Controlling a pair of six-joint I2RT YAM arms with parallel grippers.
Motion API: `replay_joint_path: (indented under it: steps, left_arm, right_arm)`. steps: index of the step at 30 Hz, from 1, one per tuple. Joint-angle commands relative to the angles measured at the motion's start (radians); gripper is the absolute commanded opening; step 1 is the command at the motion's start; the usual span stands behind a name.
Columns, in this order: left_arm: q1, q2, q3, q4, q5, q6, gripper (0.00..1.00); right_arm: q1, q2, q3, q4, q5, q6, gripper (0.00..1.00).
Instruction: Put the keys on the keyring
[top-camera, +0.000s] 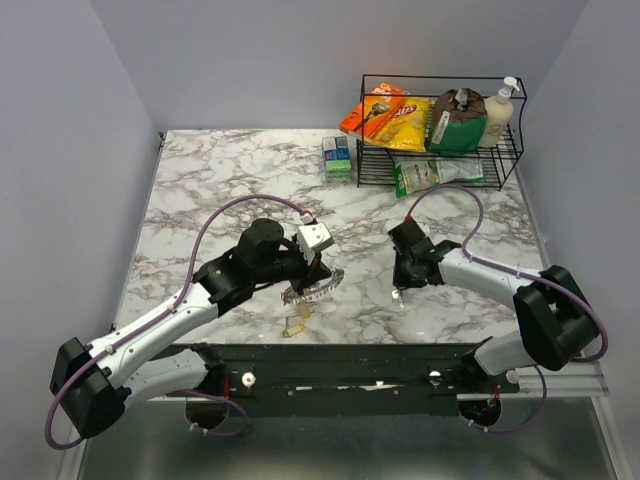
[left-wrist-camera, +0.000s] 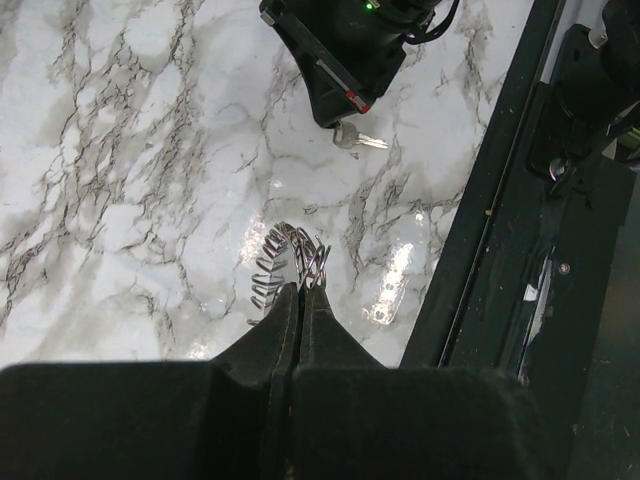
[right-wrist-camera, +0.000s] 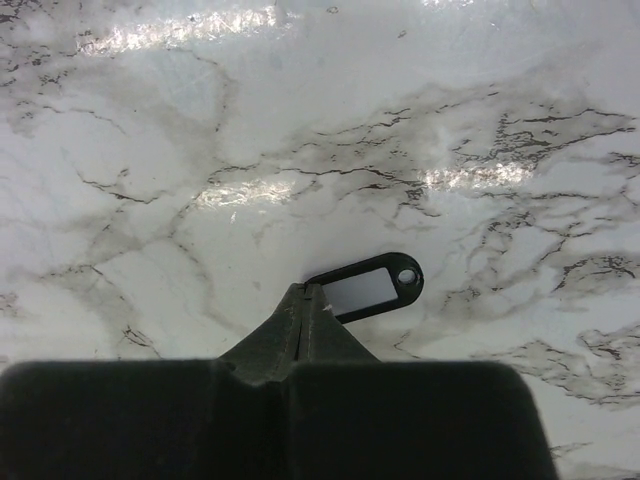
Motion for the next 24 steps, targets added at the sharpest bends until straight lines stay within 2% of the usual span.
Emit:
replay_joint_path:
  steps: [1, 4, 10, 17, 18, 20, 24]
  left_arm:
    - [-0.005, -0.006, 0.003, 0.020, -0.022, 0.011, 0.00]
    - [-0.005, -0.003, 0.005, 0.016, -0.021, 0.011, 0.00]
    - [-0.005, -0.003, 0.005, 0.016, -0.013, 0.011, 0.00]
    - [-0.005, -0.003, 0.003, 0.014, -0.010, 0.011, 0.00]
    - [-0.005, -0.002, 0.003, 0.014, -0.011, 0.011, 0.00]
    - [-0.005, -0.002, 0.003, 0.014, -0.010, 0.011, 0.00]
    - [-0.005, 0.000, 0.008, 0.012, -0.011, 0.011, 0.00]
  right_arm:
    - [-0.003, -0.019, 0.033, -0.005, -0.019, -0.042, 0.12]
    - [-0.003, -0.021, 0.032, -0.006, -0.031, -0.056, 0.23]
    - [-0.003, -0.027, 0.016, -0.006, -0.041, -0.062, 0.28]
    - [-0.003, -0.042, -0.013, -0.006, -0.054, -0.061, 0.27]
    - [-0.003, -0.040, -0.014, -0.006, -0.054, -0.061, 0.26]
    - [-0.003, -0.040, -0.017, -0.008, -0.053, -0.057, 0.18]
    - [-0.003, -0.044, -0.022, -0.016, -0.051, -0.054, 0.17]
